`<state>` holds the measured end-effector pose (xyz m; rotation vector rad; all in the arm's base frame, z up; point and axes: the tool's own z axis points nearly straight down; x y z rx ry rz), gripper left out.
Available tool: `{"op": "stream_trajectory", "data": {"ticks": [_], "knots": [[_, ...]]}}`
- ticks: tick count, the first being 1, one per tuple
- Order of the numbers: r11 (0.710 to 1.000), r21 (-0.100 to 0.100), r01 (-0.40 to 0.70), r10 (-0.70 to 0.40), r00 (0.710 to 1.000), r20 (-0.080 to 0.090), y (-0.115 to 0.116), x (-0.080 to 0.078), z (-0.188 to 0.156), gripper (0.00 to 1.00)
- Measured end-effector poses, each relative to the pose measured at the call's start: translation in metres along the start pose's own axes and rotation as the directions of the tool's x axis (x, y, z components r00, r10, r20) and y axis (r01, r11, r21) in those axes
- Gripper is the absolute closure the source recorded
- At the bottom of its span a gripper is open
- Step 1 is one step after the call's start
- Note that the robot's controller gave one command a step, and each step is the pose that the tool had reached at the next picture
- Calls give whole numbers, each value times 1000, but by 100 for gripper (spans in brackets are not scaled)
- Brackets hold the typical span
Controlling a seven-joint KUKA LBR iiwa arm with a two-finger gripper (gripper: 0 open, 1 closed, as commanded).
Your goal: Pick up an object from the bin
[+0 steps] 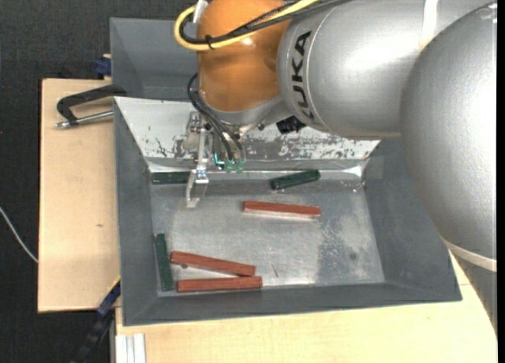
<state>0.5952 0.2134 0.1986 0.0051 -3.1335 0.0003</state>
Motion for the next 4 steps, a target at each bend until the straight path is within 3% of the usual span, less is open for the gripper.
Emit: {"op": "stream_trajectory", "data": {"ticks": [1,2,3,4], "knots": [[1000,-2,-3,3,1000,9,-1,-2,-5,0],[997,-3,78,-78,997,13,-64,-3,121,100],[997,-3,78,-78,997,13,-64,-3,121,100],[993,-1,122,-122,992,9,-67,0,74,100]]}}
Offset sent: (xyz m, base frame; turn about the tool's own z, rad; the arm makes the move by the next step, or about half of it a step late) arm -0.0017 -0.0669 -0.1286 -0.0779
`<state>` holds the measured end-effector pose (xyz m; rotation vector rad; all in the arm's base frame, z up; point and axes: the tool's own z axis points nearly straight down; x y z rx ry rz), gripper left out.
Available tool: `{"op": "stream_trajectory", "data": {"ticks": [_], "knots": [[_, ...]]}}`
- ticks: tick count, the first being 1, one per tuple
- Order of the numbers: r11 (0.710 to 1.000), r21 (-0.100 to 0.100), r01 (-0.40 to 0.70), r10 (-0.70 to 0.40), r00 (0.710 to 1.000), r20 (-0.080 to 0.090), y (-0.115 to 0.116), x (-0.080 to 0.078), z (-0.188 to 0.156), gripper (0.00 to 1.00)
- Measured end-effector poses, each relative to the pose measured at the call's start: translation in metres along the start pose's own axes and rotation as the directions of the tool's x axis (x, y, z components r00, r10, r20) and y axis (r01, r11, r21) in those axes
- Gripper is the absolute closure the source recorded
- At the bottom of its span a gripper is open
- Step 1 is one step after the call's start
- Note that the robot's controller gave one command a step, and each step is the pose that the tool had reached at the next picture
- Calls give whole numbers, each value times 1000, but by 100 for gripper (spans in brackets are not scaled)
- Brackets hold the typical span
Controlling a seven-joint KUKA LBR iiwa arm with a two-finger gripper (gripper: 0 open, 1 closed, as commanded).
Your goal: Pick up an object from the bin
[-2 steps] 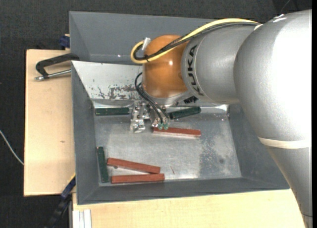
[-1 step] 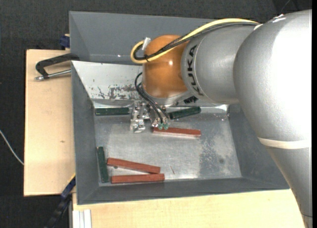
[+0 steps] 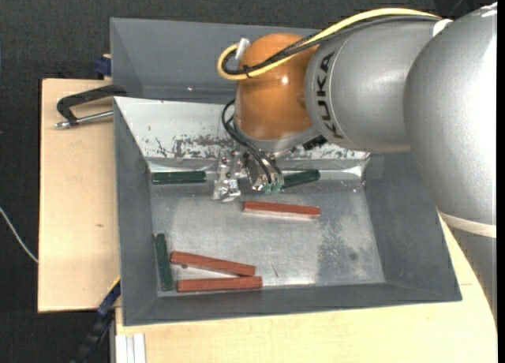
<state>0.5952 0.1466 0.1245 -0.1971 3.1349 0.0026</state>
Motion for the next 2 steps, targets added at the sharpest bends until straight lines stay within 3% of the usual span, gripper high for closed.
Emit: {"op": "stream_trajectory", "data": {"ticks": [1,2], "knots": [[988,0,157,-157,988,3,-9,14,-76,100],[999,0,54,-54,998,10,-4,25,-111,100]]}}
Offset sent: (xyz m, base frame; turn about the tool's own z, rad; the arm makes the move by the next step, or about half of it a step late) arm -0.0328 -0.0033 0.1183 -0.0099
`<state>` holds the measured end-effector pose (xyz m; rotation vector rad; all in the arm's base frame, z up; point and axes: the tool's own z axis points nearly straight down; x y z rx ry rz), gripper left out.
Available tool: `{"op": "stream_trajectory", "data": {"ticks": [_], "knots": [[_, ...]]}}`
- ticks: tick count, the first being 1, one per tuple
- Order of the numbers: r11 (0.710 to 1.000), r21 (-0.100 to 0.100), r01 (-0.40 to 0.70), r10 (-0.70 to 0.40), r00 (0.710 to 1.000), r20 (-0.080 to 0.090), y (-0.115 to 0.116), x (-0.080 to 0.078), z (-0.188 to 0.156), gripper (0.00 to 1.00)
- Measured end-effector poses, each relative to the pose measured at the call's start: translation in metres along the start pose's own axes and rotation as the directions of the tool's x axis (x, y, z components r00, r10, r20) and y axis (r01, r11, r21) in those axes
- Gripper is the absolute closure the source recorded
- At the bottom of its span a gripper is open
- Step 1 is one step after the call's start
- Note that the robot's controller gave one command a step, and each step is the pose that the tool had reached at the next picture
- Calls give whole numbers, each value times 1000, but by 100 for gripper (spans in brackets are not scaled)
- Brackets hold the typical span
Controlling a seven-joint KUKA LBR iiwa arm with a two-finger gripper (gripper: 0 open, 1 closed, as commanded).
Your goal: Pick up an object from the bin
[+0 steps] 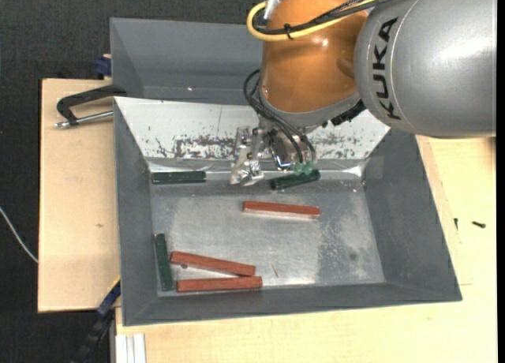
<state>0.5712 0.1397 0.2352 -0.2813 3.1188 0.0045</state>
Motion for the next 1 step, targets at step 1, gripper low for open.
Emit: {"op": "stream_trajectory", "data": {"ticks": [1], "knots": [[1000,0,-26,26,1000,0,-15,6,42,100]]}}
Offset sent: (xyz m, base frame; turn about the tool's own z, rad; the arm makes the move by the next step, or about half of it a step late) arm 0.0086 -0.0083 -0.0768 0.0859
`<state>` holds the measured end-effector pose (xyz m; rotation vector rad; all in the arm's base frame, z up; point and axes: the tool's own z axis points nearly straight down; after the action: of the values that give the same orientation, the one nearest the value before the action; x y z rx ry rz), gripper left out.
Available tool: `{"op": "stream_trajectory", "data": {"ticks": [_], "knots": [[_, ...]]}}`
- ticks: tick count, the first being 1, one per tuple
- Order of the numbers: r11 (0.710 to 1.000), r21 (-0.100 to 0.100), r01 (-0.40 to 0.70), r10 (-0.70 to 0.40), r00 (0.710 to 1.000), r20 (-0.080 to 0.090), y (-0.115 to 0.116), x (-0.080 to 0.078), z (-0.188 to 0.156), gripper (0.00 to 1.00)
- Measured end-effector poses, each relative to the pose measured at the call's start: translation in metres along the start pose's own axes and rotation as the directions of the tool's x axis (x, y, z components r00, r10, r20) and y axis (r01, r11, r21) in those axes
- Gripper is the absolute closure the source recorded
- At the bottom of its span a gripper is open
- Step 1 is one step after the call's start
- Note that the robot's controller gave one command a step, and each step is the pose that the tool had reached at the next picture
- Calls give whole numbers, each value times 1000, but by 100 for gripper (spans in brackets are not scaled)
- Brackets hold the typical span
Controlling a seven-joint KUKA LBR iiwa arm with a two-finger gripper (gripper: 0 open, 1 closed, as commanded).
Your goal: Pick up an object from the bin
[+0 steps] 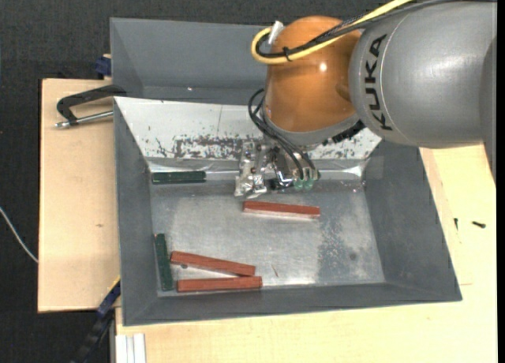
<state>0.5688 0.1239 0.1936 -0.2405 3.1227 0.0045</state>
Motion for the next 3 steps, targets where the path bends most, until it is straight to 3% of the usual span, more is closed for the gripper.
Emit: {"op": "stream_trajectory", "data": {"ticks": [1,2,3], "knots": [[998,1,-59,59,998,-5,7,-13,34,0],[998,1,-60,60,998,-5,7,-13,34,0],[1000,-2,23,-23,1000,-6,-9,-6,37,0]]}}
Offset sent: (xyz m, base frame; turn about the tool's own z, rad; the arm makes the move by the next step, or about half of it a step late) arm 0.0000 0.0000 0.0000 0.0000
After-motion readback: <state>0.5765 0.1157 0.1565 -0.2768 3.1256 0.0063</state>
